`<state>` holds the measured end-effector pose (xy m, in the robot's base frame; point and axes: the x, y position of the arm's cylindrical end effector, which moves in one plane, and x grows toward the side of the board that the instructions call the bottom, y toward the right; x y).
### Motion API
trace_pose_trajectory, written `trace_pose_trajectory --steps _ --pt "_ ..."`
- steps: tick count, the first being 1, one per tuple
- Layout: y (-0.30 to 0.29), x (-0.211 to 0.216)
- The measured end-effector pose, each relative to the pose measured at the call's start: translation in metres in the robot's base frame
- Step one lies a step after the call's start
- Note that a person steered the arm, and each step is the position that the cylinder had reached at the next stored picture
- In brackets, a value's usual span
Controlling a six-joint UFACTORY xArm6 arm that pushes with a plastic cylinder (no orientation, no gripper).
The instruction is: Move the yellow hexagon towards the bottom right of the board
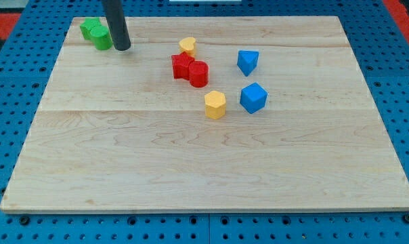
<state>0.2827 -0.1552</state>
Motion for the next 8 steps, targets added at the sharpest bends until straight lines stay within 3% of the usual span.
trace_pose_trajectory --steps 2,3,6,7,8 --pt "0.092 -0.029" --pt "0.125 -0.017" --pt "0.188 0.121" --pt "0.219 0.142" --pt "0.205 0.145"
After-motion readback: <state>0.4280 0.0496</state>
